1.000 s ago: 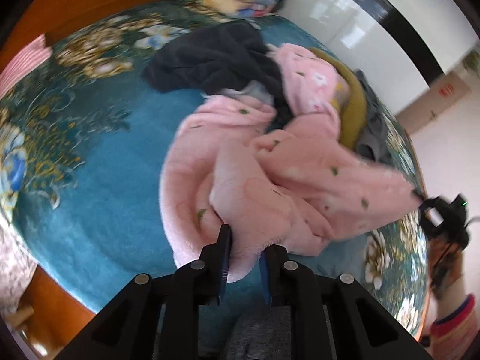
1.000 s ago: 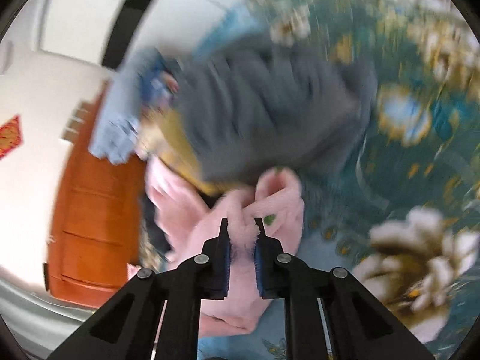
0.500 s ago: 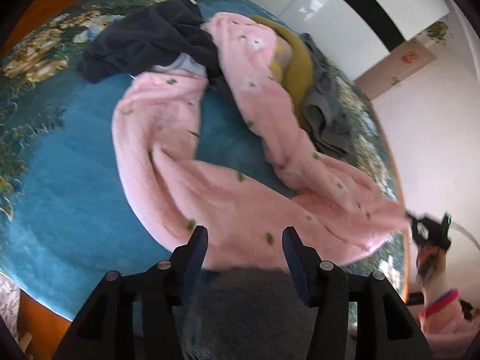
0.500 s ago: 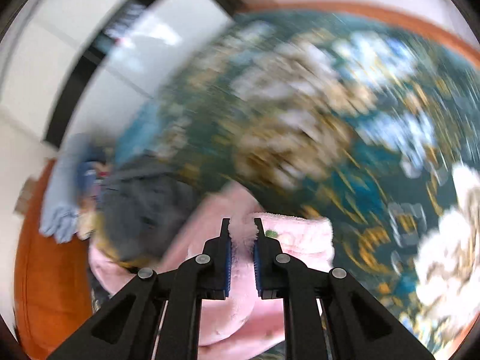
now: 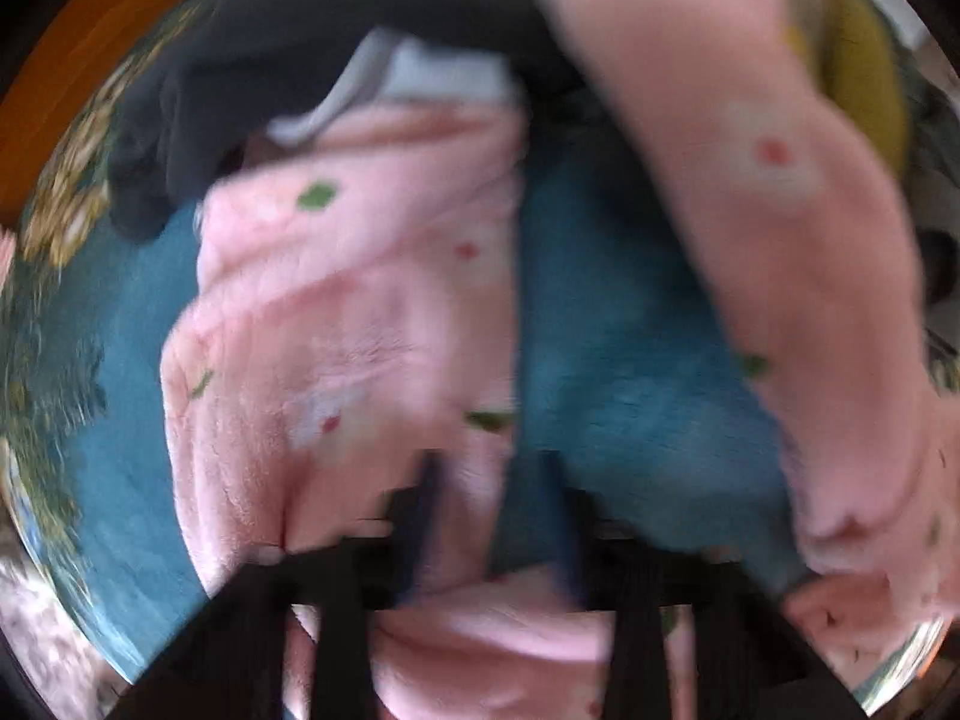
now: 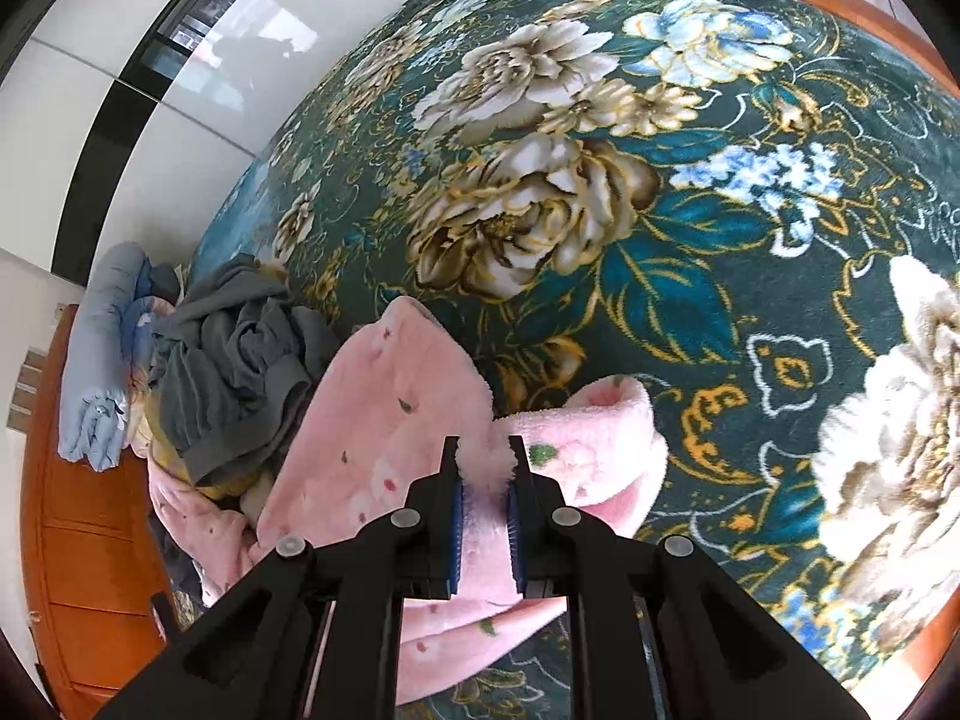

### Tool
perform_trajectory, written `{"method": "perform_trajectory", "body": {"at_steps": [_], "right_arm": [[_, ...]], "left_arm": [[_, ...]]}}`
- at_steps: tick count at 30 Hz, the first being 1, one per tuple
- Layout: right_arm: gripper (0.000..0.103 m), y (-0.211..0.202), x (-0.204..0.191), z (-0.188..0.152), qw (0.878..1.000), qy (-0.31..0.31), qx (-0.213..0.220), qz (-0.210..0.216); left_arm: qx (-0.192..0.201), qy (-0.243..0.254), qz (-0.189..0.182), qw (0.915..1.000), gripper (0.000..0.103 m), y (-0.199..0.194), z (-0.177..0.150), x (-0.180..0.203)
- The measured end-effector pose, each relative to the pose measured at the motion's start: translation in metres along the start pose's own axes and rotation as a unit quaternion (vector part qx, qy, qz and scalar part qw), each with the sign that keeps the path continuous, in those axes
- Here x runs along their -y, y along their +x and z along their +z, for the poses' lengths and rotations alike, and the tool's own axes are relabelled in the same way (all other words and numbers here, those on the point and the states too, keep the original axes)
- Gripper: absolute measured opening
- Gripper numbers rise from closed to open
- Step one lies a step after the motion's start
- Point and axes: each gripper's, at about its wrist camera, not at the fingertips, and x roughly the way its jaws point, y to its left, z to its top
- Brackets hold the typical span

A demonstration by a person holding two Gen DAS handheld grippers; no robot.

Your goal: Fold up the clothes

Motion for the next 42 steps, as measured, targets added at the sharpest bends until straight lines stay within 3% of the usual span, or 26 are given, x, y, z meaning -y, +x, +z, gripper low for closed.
{"method": "perform_trajectory", "body": {"at_steps": [3, 5, 7, 10, 12, 14, 16, 18, 20, 22, 24, 27, 29, 31, 34, 37, 38, 42], "right_arm": [[0.013, 0.0, -0.001, 0.0, 1.0, 0.003, -0.001, -0.003], [0.013, -0.001, -0.003, 0.0, 1.0, 0.004, 0.001, -0.002], [0.013, -0.004, -0.008, 0.0, 1.0, -0.002, 0.007, 0.001], [0.013, -0.009, -0.012, -0.001, 1.0, -0.005, 0.014, 0.006], [0.013, -0.011, -0.011, -0.003, 1.0, -0.005, 0.015, 0.006], [0.013, -0.012, -0.011, -0.005, 1.0, -0.004, 0.017, 0.007], [0.013, -0.014, -0.011, -0.007, 1.0, -0.003, 0.019, 0.008], [0.013, -0.015, -0.01, -0.009, 1.0, -0.003, 0.021, 0.009], [0.013, -0.005, -0.002, -0.016, 1.0, 0.008, 0.004, -0.002], [0.013, 0.003, 0.006, -0.022, 1.0, 0.022, -0.011, -0.007], [0.013, 0.005, 0.009, -0.025, 1.0, 0.021, -0.016, -0.01], [0.018, 0.001, 0.009, -0.026, 1.0, 0.015, -0.018, -0.001], [0.029, -0.004, 0.009, -0.026, 1.0, 0.009, -0.02, 0.009], [0.05, -0.014, 0.012, -0.029, 1.0, -0.003, -0.012, 0.012], [0.054, -0.027, 0.028, -0.034, 1.0, -0.003, -0.003, 0.008], [0.054, -0.024, 0.054, -0.046, 0.999, 0.022, -0.022, -0.016], [0.054, -0.019, 0.063, -0.052, 0.999, 0.033, -0.031, -0.019], [0.054, 0.009, 0.08, -0.07, 0.995, 0.087, -0.054, 0.011]], "left_arm": [[0.013, -0.031, -0.033, 0.9989, 0.002, -0.007, -0.004, -0.024], [0.057, -0.048, -0.087, 0.9934, 0.002, -0.039, -0.005, -0.05], [0.116, -0.068, -0.139, 0.9811, 0.002, -0.084, -0.006, -0.084], [0.209, -0.117, -0.221, 0.9455, 0.002, -0.16, -0.023, -0.159], [0.25, -0.134, -0.223, 0.9328, 0.002, -0.189, -0.042, -0.196], [0.271, -0.157, -0.2, 0.9286, 0.002, -0.198, -0.069, -0.231], [0.252, -0.184, -0.18, 0.9328, 0.002, -0.178, -0.098, -0.258], [0.193, -0.227, -0.16, 0.9411, 0.002, -0.132, -0.127, -0.281], [0.142, -0.27, -0.154, 0.9399, 0.002, -0.09, -0.144, -0.295], [0.117, -0.3, -0.15, 0.9347, 0.002, -0.063, -0.163, -0.297], [0.104, -0.32, -0.152, 0.9293, 0.002, -0.052, -0.172, -0.298], [0.095, -0.319, -0.142, 0.9324, 0.003, -0.051, -0.169, -0.295], [0.09, -0.302, -0.13, 0.94, 0.004, -0.056, -0.164, -0.291], [0.09, -0.272, -0.11, 0.9517, 0.006, -0.063, -0.161, -0.283], [0.091, -0.21, -0.07, 0.971, 0.009, -0.081, -0.158, -0.263], [0.1, -0.137, -0.014, 0.9854, 0.036, -0.089, -0.143, -0.233], [0.102, -0.121, -0.007, 0.9873, 0.044, -0.088, -0.136, -0.225], [0.098, -0.095, -0.001, 0.9906, 0.05, -0.084, -0.118, -0.212]]}}
